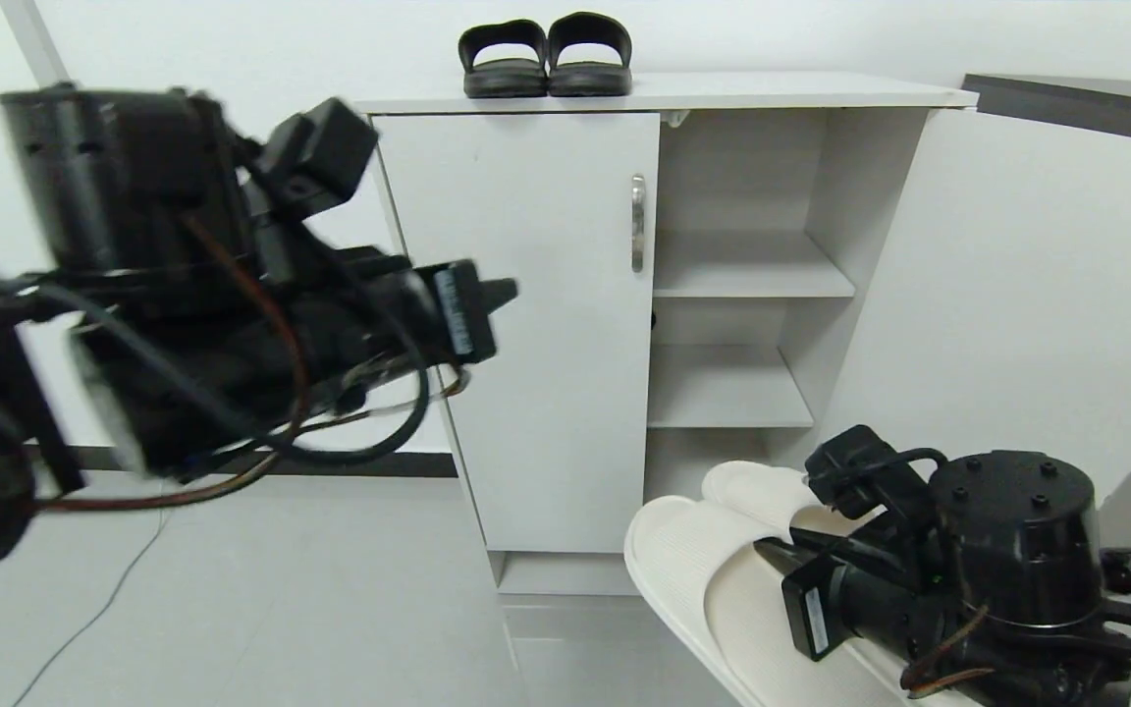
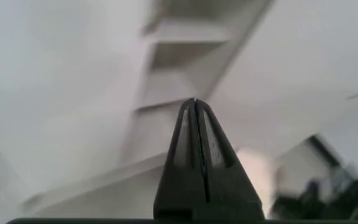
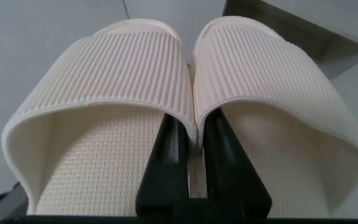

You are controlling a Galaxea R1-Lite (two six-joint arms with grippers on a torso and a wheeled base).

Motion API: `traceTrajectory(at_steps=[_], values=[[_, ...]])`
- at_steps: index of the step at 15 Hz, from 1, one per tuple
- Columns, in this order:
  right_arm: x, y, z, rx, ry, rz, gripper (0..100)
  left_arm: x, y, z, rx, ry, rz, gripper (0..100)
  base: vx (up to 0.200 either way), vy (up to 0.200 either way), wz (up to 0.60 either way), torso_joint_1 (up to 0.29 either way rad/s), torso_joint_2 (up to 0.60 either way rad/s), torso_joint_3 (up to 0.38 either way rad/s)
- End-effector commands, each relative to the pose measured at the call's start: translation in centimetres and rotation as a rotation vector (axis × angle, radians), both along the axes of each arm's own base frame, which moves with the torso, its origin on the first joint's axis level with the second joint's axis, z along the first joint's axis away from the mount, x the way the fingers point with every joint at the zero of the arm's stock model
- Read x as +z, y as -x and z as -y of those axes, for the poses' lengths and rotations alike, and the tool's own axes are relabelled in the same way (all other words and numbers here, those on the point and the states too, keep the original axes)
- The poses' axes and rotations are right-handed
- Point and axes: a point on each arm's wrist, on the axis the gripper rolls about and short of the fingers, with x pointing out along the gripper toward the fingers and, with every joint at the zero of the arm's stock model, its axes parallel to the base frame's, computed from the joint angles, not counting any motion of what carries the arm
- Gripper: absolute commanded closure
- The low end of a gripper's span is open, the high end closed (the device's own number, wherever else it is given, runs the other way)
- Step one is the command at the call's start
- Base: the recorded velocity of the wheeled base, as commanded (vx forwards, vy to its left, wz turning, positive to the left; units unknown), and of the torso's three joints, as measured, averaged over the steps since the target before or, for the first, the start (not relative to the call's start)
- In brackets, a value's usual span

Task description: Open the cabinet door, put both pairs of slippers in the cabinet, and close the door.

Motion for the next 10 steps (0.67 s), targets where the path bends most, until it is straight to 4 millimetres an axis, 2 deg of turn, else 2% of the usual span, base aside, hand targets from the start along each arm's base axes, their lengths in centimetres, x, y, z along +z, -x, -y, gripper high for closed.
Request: traceTrajectory(at_steps=[1, 2, 3, 5, 6, 7, 8, 10], values=[[-0.8, -1.4, -0.5, -0.043, 0.001, -0.024, 100, -3.4, 9.6, -8.9, 0.329, -0.148, 0.069, 100, 0.0, 0.0, 0.0, 0.0, 0.0, 0.0], [-0.9, -1.6, -0.6, -0.052, -0.003, -0.026, 100, -4.1, 10.6, -10.1, 0.388, -0.168, 0.08, 100, 0.0, 0.0, 0.0, 0.0, 0.0, 0.0], [-1.0, -1.8, -0.6, -0.068, -0.004, -0.024, 100, -5.9, 12.8, -12.9, 0.577, -0.183, 0.09, 100, 0.0, 0.0, 0.0, 0.0, 0.0, 0.0], [-1.1, -2.0, -0.7, -0.083, 0.001, -0.019, 100, -8.8, 16.1, -15.0, 0.784, -0.175, 0.103, 100, 0.0, 0.0, 0.0, 0.0, 0.0, 0.0], [-1.1, -2.0, -0.7, -0.083, 0.0, -0.018, 100, -10.1, 17.1, -15.3, 0.827, -0.178, 0.099, 100, 0.0, 0.0, 0.0, 0.0, 0.0, 0.0], [-1.1, -2.0, -0.6, -0.083, 0.0, -0.018, 100, -13.0, 18.4, -15.6, 0.89, -0.193, 0.073, 100, 0.0, 0.0, 0.0, 0.0, 0.0, 0.0], [-1.1, -2.0, -0.6, -0.083, 0.0, -0.018, 100, -15.0, 19.2, -15.7, 0.92, -0.2, 0.058, 100, 0.0, 0.0, 0.0, 0.0, 0.0, 0.0], [-1.2, -2.0, -0.6, -0.083, 0.004, -0.02, 100, -17.1, 20.5, -15.7, 0.925, -0.195, 0.065, 100, 0.0, 0.0, 0.0, 0.0, 0.0, 0.0]])
